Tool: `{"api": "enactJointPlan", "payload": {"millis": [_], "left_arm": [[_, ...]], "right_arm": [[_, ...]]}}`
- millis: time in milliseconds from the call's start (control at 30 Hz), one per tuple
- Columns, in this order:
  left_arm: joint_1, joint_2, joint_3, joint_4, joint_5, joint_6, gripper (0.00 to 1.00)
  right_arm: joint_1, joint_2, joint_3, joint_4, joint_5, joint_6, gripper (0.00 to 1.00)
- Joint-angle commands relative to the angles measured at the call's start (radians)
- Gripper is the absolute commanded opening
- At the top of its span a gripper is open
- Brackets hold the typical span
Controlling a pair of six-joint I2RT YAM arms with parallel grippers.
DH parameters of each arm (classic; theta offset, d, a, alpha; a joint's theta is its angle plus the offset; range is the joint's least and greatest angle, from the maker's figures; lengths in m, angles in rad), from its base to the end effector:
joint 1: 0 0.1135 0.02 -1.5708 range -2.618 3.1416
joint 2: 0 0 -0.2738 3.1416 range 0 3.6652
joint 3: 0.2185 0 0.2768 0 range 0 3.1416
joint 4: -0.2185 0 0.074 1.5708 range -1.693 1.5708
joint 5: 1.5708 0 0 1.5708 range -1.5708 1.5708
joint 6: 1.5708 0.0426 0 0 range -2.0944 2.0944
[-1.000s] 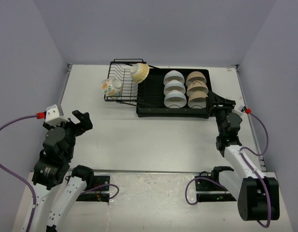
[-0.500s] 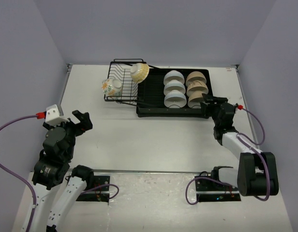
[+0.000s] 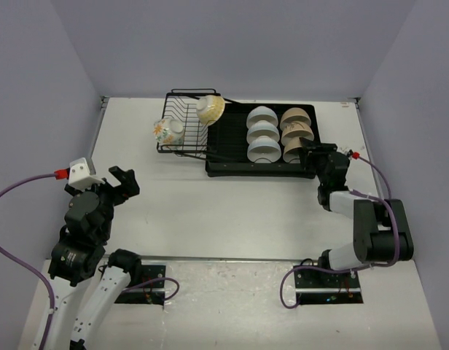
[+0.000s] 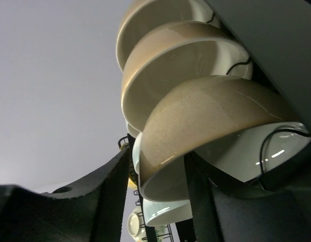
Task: Unload the bowls from the dish rack
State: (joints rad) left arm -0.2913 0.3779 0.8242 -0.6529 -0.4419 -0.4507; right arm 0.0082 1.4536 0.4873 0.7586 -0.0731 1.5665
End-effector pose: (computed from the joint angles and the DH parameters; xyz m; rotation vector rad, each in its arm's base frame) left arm 0.0948 -0.0094 0.3622 -0.4526 1.7004 -0.1473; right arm 0.3049 0.0056 0.1732 1.3233 1.4218 1.1660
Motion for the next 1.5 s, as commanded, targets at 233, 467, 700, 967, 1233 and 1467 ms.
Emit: {"api": "enactJointPlan", "payload": {"millis": [233, 467, 700, 967, 1233, 1467], "left_arm": [[-0.006, -0.001, 0.001, 0.032, -0.009, 0.012, 1.0], [-0.006, -0.004, 0.001, 0.032, -0.008, 0.012, 1.0], [-0.006, -0.004, 0.001, 0.032, -0.009, 0.012, 1.0], [-0.006, -0.007, 0.001, 0.032, -0.009, 0.012, 1.0], [-0.006, -0.005, 0.001, 0.032, -0.009, 0.012, 1.0], [-0.006, -0.005, 0.003, 0.032, -0.009, 0.012, 1.0]], "right_arm": [[-0.004, 0.111, 0.024, 0.306, -0.05, 0.036, 0.31], [-0.004, 0.146, -0.036, 0.426, -0.034, 0.083, 0.14], [-0.004, 0.171, -0.067, 0.554, -0.034, 0.112, 0.03], [-0.004, 0.185, -0.108, 0.688, -0.021, 0.144, 0.0], [-0.004, 0.257, -0.116, 0.881, -0.016, 0.199, 0.0], [-0.004, 0.219, -0.121, 0.883, -0.017, 0.199, 0.0]]}}
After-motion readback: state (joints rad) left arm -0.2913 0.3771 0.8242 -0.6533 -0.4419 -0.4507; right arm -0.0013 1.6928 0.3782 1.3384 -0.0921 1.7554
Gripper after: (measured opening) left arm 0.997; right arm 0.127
